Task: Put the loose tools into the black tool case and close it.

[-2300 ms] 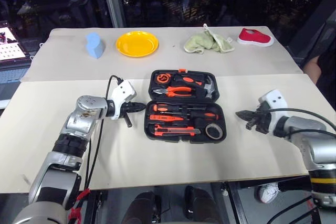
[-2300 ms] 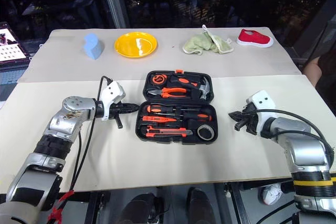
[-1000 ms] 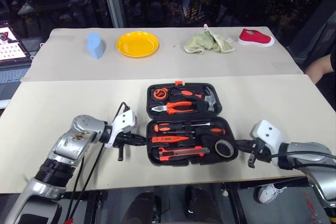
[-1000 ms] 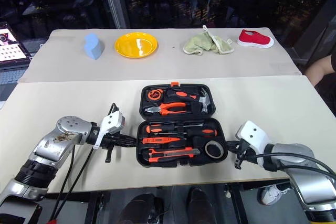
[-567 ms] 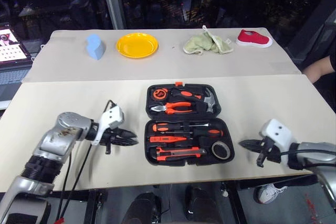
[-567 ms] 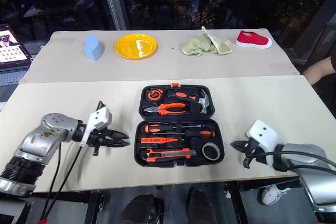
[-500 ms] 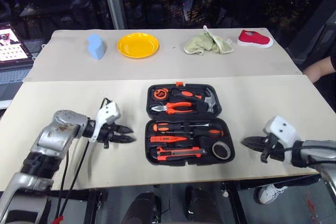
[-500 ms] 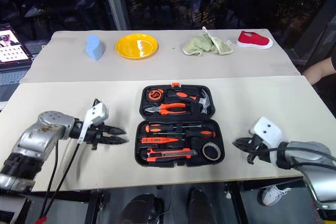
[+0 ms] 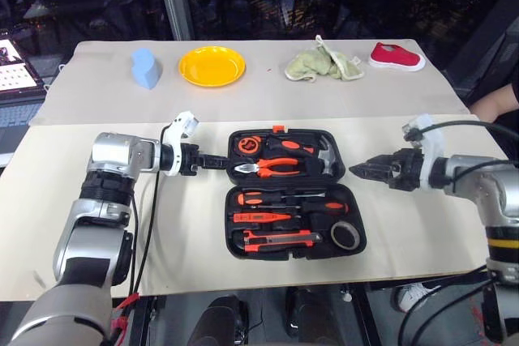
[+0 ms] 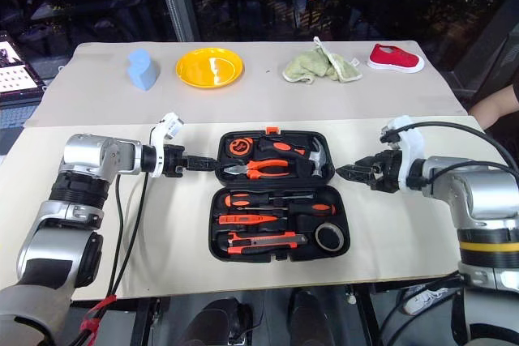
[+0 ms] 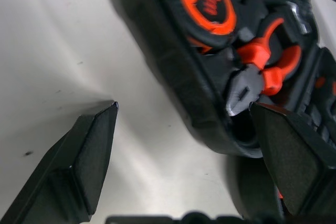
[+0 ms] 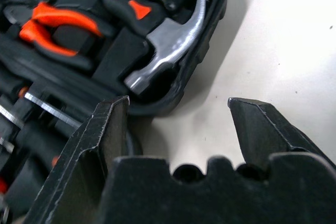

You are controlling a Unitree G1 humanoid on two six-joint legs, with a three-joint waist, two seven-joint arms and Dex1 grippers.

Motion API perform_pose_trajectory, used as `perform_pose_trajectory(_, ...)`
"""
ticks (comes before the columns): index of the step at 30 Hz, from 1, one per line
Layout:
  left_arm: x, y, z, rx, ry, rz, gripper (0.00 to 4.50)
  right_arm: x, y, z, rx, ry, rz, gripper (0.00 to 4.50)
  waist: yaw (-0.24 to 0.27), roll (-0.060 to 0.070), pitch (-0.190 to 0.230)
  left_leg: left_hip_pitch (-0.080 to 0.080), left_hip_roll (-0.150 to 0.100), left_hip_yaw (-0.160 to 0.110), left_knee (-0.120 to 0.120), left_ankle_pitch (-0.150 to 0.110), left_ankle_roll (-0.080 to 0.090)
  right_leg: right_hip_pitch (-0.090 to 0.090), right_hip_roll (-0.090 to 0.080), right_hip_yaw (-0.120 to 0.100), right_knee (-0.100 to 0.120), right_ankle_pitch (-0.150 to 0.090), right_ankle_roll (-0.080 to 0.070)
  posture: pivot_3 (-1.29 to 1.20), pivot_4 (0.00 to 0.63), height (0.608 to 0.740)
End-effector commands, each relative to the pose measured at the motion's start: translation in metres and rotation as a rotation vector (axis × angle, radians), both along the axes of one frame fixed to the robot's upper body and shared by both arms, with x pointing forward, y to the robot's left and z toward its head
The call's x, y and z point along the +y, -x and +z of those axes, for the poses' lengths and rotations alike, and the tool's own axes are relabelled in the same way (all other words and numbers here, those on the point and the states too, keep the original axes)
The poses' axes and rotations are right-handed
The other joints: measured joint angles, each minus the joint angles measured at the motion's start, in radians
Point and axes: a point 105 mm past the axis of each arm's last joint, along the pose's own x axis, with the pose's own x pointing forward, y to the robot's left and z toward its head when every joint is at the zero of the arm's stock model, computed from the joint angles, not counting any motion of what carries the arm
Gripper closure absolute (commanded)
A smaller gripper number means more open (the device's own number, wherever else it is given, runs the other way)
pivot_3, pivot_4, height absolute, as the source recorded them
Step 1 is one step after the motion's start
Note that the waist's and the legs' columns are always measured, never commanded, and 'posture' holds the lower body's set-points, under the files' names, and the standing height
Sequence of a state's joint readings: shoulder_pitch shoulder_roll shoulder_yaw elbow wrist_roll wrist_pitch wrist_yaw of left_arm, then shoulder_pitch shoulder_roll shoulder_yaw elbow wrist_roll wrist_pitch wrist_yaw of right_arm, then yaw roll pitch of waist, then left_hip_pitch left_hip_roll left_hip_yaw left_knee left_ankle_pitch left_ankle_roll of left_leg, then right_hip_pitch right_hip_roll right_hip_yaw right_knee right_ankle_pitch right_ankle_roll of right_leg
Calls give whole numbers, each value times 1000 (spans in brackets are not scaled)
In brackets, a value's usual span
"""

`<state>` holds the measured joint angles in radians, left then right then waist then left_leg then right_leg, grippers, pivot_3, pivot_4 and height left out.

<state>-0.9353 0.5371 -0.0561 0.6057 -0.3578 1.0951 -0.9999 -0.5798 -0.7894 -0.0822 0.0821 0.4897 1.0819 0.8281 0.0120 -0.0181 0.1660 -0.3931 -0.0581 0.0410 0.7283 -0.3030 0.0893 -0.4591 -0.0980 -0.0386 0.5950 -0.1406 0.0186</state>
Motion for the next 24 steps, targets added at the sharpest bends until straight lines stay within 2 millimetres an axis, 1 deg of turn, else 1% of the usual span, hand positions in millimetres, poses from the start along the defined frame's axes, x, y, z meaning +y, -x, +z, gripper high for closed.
perform_pose_trajectory(1, -3, -5, 12, -22, 24, 14, 187, -3, -5, 5, -7, 19, -21, 953, 1, 0, 0, 0, -1, 0, 0, 0, 0, 0, -1, 0, 0, 0, 0, 0, 150, 740)
perform_pose_trajectory(2, -3, -6, 12, -20, 32, 23, 449, -3, -5, 5, -3, 12, -20, 952, 0, 0, 0, 0, -1, 0, 0, 0, 0, 0, -1, 0, 0, 0, 0, 0, 150, 740)
perform_pose_trajectory(4, -1, -9, 14, -27, 43, 46, 789, 0, -7, 5, 0, 6, -19, 953, -1, 0, 0, 0, -2, 0, 0, 0, 0, 0, -2, 0, 0, 0, 1, 0, 150, 740)
perform_pose_trajectory(6, -1, -8, 14, -30, 41, 40, 1584, 2, -9, 5, 3, -6, -23, 953, -3, 0, 0, 0, -2, 0, 0, 0, 0, 0, -2, 0, 0, 1, 1, 0, 150, 740)
perform_pose_trajectory(8, -2, -5, 15, -27, 43, 22, 2233, 3, -12, 6, 5, -13, -27, 953, -4, 0, 0, 1, -2, 0, 0, 0, -1, 0, -2, 0, 0, 1, 1, 0, 150, 740)
perform_pose_trajectory(10, -3, -3, 15, -25, 42, 12, 3046, 5, -14, 6, 3, -18, -31, 953, -5, 0, 0, 1, -2, 0, 0, 1, -2, 0, -3, 1, 0, 1, 0, 0, 150, 740)
perform_pose_trajectory(11, -3, -3, 15, -26, 40, 9, 3313, 7, -17, 7, 4, -37, -36, 953, -6, 0, 0, 1, -2, 0, 0, 1, -3, 0, -5, 1, 0, 1, 0, 0, 150, 740)
perform_pose_trajectory(14, -3, -1, 14, -27, 25, 4, 3313, 14, -22, 5, 7, -35, -28, 953, -10, 0, 0, 2, -2, 0, 0, 1, -3, 0, -8, 1, 0, 2, -1, 0, 150, 740)
perform_pose_trajectory(19, -2, -1, 12, -32, 12, 4, 3313, 16, -29, 0, 21, -41, -36, 953, -14, 0, 0, 2, -2, 0, 0, 2, -4, -1, -8, 1, 1, 2, -2, 0, 150, 740)
perform_pose_trajectory(23, -3, 1, 10, -25, -2, -7, 3335, 18, -31, -2, 29, -35, -30, 1922, -14, 0, 0, 2, -3, 0, 0, 2, -3, -1, -8, 1, 1, 2, -1, 0, 150, 740)
perform_pose_trajectory(24, -4, 3, 10, -23, -3, -13, 3335, 18, -31, -2, 30, -33, -28, 2338, -15, 0, 0, 1, -3, 0, 0, 2, -3, -1, -8, 0, 1, 2, -1, 0, 150, 740)
